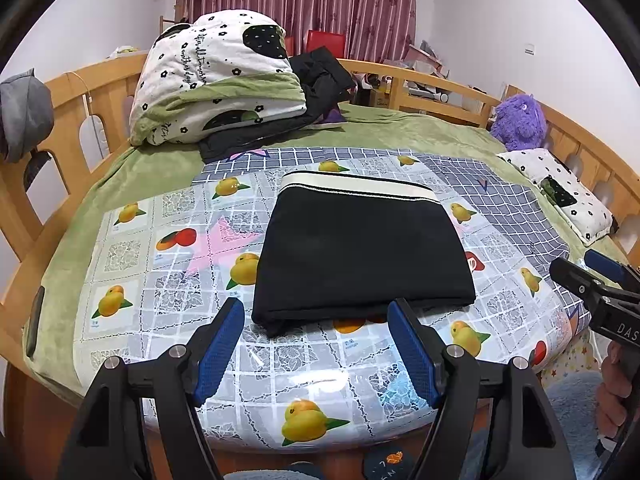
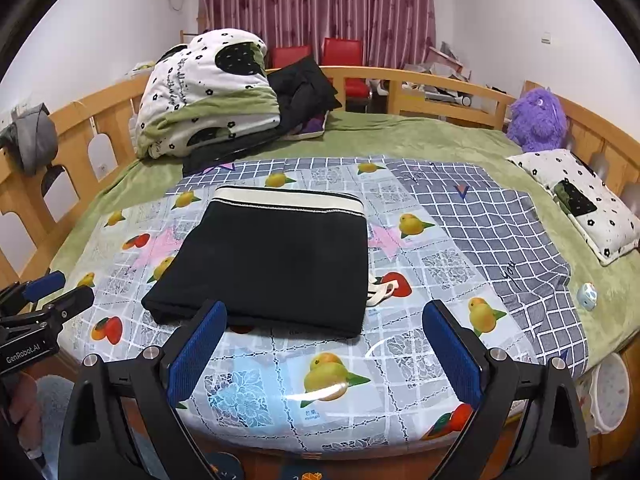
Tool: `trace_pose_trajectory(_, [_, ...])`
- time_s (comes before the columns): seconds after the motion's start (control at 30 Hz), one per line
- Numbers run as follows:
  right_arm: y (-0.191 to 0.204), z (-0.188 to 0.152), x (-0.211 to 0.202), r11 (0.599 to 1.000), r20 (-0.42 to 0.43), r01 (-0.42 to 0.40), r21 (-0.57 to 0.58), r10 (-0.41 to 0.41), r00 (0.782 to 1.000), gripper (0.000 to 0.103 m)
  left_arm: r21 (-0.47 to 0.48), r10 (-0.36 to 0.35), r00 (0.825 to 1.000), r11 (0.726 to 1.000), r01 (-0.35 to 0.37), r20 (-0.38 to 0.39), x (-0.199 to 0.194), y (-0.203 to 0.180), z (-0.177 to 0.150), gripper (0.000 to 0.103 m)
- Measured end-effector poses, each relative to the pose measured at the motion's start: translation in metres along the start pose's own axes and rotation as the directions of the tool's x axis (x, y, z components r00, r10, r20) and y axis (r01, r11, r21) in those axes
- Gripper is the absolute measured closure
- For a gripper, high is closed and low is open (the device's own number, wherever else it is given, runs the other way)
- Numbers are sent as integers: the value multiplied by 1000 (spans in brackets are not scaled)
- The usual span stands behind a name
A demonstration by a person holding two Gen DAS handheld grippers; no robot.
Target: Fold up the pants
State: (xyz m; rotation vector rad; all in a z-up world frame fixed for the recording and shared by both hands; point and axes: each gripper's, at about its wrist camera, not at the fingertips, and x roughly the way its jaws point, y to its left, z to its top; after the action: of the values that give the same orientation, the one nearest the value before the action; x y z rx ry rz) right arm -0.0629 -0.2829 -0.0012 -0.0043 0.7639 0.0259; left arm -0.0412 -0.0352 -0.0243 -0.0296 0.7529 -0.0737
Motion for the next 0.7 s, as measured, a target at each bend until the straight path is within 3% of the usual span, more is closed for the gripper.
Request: trace_pose_trajectory(0.7, [0, -1, -4, 1000, -1, -2, 19, 2, 1000, 6, 10, 6, 1000, 1000, -6, -2, -1, -3, -1, 30])
